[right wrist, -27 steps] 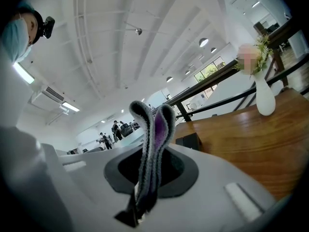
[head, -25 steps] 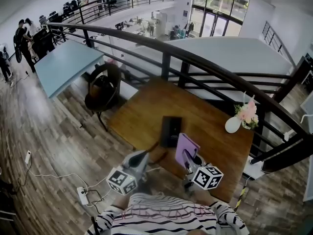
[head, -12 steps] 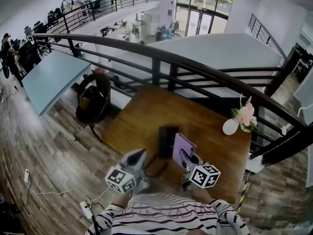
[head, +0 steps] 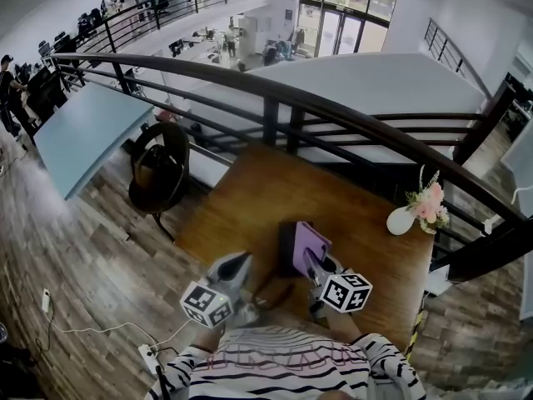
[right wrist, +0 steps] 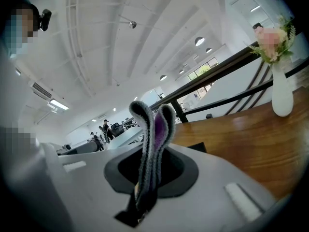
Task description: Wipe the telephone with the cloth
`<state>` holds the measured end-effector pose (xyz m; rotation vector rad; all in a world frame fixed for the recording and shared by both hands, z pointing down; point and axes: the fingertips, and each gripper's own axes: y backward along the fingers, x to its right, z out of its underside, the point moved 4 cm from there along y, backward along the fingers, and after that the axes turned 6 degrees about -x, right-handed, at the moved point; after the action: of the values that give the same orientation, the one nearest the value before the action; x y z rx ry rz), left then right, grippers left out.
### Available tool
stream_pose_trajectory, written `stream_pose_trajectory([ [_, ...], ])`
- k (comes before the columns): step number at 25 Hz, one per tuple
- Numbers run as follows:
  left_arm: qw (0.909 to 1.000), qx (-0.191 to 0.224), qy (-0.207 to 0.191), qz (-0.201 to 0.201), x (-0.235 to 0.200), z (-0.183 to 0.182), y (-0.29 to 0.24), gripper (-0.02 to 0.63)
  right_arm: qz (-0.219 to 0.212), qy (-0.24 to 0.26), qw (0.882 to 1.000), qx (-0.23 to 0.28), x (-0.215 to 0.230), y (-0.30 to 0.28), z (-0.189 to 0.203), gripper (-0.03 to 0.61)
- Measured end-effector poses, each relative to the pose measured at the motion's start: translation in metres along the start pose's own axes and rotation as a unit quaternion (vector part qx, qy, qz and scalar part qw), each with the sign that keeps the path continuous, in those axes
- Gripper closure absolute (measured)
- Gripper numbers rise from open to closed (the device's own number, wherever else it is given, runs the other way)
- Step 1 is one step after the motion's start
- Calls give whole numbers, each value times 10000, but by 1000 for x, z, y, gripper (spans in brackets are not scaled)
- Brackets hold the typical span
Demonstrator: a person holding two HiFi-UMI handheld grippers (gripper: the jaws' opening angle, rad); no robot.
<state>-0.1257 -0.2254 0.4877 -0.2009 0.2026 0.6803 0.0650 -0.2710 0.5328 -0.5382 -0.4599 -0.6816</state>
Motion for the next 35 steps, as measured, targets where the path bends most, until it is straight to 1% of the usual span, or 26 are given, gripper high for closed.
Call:
stream_pose_trajectory([
  [8, 9999, -8, 112, -98, -21, -2, 3, 614, -31, 165, 9991, -383, 1, -51, 0, 541],
  [16, 9994, -46, 231, -250, -58, 4, 13, 614, -73, 30, 9961, -874, 6, -123, 31, 541],
  [19, 9992, -64, 261, -282, -62, 4, 15, 614, -35, -32, 9946, -1037, 10, -139, 40, 541],
  [28, 9992, -185, 306, -179, -59, 7, 4, 614, 374, -60, 9917, -1231, 42, -156, 45, 541],
  [35, 9991, -214, 312, -173, -56, 11, -1, 614, 752, -9, 9892, -1257, 73, -138, 38, 541],
])
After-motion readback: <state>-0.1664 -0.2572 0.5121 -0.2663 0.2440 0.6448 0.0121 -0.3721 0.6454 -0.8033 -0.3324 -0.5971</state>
